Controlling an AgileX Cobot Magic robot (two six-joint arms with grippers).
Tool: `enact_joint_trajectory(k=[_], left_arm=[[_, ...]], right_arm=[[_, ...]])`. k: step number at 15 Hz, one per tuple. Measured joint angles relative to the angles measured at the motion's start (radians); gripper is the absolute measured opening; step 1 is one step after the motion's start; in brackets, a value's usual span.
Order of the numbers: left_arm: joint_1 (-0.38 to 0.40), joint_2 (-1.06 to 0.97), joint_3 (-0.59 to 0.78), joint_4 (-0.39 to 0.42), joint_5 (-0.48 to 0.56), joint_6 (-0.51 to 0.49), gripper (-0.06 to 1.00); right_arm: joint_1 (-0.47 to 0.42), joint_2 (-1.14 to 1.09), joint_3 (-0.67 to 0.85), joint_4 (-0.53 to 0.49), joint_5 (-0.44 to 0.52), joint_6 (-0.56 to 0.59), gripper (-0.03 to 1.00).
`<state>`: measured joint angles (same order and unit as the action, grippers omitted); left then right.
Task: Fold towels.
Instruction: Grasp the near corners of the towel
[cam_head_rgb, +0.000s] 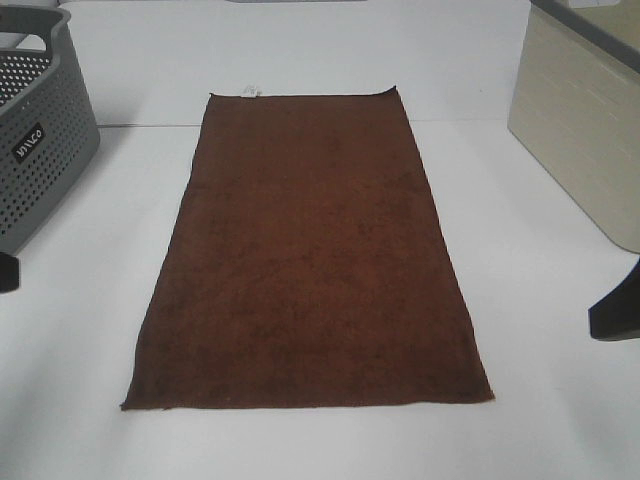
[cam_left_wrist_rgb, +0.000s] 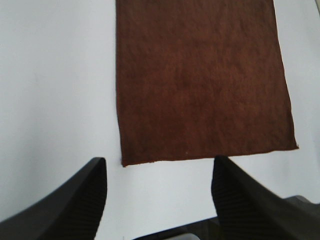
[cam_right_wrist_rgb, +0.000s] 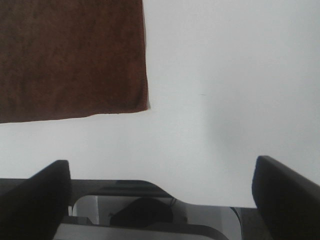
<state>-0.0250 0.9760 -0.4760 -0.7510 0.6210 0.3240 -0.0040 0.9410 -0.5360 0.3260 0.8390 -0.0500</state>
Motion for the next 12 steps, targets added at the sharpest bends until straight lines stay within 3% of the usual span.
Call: enact_joint_trajectory(k=[3, 6, 10, 12], left_arm=[[0.0, 0.274, 0.0, -0.266, -0.001, 0.299, 0.59], [0.0, 0.529, -0.002, -0.51, -0.015, 0.594, 0.65], [0.0, 0.753, -0.012, -0.684, -0.031, 0.849, 0.67], [0.0, 0.834, -0.048, -0.729, -0.031, 0.915, 0.67]], right_arm=[[0.0, 0.241, -0.001, 0.067, -0.118, -0.108, 0.92], [0.0, 0.446, -0.001, 0.199, -0.251, -0.244, 0.92], [0.0, 0.621, -0.017, 0.379, -0.329, -0.458, 0.92], [0.0, 0.699, -0.06, 0.43, -0.329, -0.521, 0.9]])
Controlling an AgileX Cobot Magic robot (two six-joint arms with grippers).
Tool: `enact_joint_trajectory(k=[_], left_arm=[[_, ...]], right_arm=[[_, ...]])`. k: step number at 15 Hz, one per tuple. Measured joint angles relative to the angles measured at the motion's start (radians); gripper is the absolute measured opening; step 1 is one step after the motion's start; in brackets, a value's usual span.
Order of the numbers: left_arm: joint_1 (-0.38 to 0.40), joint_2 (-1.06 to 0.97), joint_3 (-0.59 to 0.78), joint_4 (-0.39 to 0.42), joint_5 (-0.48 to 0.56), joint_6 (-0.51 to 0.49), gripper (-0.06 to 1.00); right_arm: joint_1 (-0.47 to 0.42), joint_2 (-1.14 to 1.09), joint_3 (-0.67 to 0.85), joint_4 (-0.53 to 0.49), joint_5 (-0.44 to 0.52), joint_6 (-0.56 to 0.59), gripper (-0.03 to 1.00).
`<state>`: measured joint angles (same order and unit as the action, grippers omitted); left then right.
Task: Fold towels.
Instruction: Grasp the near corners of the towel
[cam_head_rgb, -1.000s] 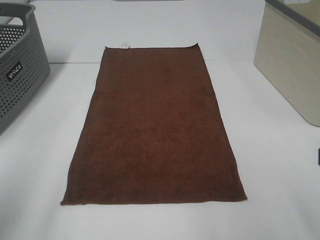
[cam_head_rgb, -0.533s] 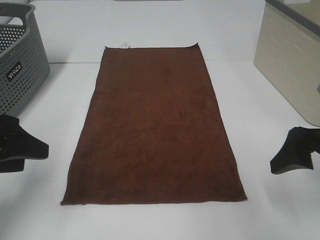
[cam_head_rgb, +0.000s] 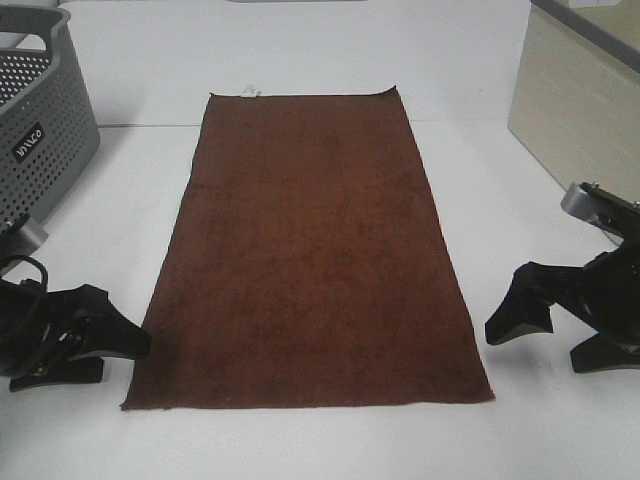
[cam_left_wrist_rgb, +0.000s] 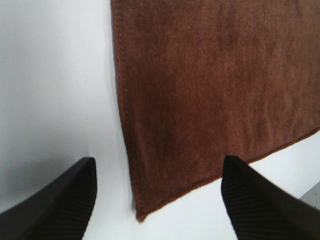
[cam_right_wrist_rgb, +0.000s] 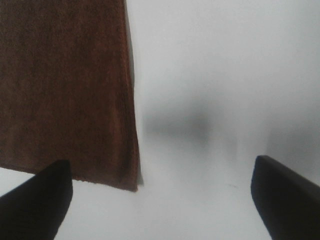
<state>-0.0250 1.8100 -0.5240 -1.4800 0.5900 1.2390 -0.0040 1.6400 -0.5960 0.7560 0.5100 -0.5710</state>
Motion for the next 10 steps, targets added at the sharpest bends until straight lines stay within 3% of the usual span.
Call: enact_joint_trajectory(k=[5, 8, 10], left_arm=[[-0.062, 0.103, -0.087, -0.031, 0.036, 0.03, 0.67], [-0.103, 0.124, -0.122, -0.038, 0.04, 0.03, 0.65], [-0.119, 0.129, -0.134, -0.042, 0.018, 0.03, 0.58]], right_arm=[[0.007, 0.114, -0.057, 0.055, 0.005, -0.076, 0.85], [0.112, 0.137, -0.063, 0.126, -0.026, -0.126, 0.81], [0.16, 0.16, -0.072, 0.168, -0.044, -0.126, 0.72]])
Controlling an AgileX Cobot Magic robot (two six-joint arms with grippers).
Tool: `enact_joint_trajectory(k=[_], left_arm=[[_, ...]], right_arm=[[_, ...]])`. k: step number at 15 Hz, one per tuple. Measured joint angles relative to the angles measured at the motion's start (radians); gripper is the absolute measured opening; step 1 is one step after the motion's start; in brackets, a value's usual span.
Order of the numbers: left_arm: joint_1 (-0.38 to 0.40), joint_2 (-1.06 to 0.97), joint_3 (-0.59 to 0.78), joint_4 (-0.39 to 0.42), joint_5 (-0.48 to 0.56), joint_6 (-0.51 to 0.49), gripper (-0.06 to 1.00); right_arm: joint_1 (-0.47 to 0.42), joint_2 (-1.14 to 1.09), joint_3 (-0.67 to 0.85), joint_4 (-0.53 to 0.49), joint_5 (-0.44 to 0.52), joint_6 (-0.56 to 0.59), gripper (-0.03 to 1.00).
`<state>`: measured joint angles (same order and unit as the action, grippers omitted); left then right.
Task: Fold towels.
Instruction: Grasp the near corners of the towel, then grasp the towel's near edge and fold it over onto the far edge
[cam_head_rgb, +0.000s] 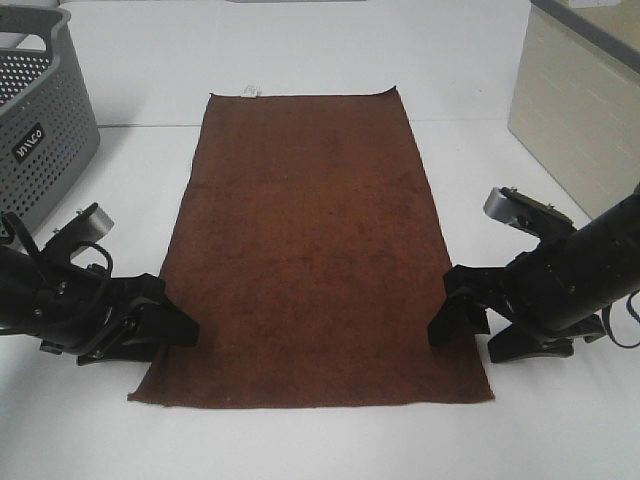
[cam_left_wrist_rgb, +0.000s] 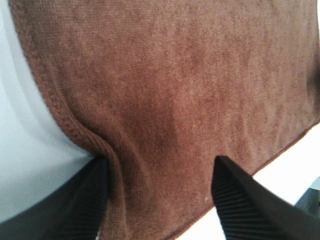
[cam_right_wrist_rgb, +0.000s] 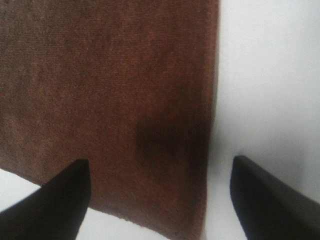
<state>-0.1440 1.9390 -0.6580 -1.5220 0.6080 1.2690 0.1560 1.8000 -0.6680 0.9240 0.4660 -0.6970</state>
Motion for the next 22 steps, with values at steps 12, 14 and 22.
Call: enact_joint_trajectory(k=[12, 14, 22], left_arm=[[-0.009, 0.006, -0.021, 0.056, -0.035, -0.036, 0.0], [-0.009, -0.07, -0.02, 0.2, -0.032, -0.158, 0.0], [-0.009, -0.289, 0.199, 0.33, -0.02, -0.283, 0.0]], right_arm=[[0.01, 0.108, -0.078, 0.045, 0.07, 0.025, 0.0], [0.01, 0.052, -0.076, -0.069, 0.08, 0.129, 0.0], [0.011, -0.133, 0.06, -0.139, 0.157, 0.245, 0.0]])
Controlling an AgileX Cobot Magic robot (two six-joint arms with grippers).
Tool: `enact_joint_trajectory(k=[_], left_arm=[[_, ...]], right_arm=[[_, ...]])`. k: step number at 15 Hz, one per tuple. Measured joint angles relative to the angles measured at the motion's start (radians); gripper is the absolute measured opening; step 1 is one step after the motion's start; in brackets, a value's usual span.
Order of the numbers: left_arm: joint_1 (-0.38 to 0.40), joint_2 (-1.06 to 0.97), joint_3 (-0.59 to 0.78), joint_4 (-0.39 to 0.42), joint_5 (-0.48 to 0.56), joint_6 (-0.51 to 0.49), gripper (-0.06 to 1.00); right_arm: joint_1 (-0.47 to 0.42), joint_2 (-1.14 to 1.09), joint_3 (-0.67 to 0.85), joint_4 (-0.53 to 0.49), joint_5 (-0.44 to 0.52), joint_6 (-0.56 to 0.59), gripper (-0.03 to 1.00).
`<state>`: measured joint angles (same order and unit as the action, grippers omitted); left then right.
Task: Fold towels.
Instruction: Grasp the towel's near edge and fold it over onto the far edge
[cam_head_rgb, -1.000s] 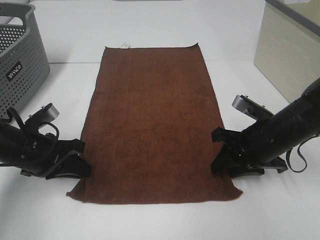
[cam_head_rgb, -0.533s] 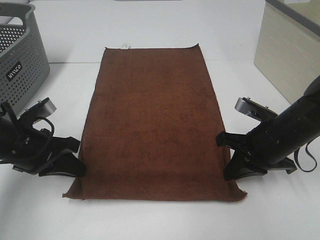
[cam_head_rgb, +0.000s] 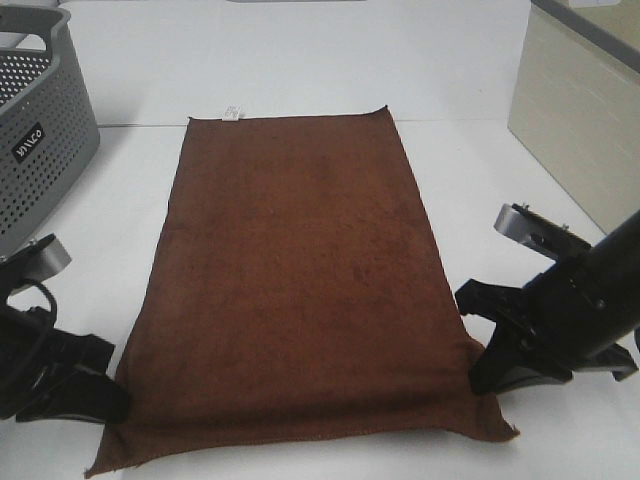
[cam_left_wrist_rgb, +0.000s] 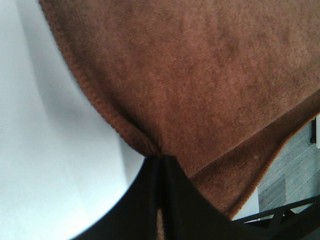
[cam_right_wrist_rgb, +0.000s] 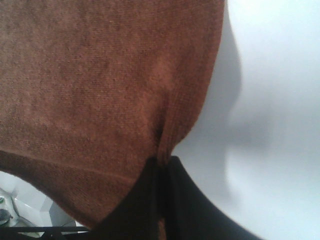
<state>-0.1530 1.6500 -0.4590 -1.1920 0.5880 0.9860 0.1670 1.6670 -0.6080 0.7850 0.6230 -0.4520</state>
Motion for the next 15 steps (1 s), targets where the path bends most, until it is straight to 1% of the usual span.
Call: enact_joint_trajectory(k=[4, 5, 7, 10, 13, 15], left_arm=[[0.0, -0.102, 0.119, 0.0, 0.007, 0.0, 0.0], [0.0, -0.114, 0.128, 0.0, 0.008, 0.0, 0.0], [0.0, -0.134, 0.128, -0.006, 0.023, 0.0, 0.0], [0.0, -0.135, 0.025, -0.012, 0.002, -0.021, 0.0], [0.0, -0.131, -0.138, -0.01, -0.045, -0.096, 0.0], [0.0, -0.1, -0.25, -0.007, -0.047, -0.146, 0.0]], right_arm=[[0.0, -0.111, 0.169, 0.027, 0.001, -0.001, 0.0], [0.0, -0.135, 0.187, 0.029, 0.006, -0.003, 0.0], [0.0, -0.144, 0.17, 0.028, 0.005, -0.026, 0.0], [0.0, -0.142, 0.036, 0.024, 0.002, -0.03, 0.0], [0.0, -0.102, -0.162, -0.009, 0.016, -0.027, 0.0], [0.0, -0.014, -0.297, -0.031, 0.044, -0.025, 0.0]])
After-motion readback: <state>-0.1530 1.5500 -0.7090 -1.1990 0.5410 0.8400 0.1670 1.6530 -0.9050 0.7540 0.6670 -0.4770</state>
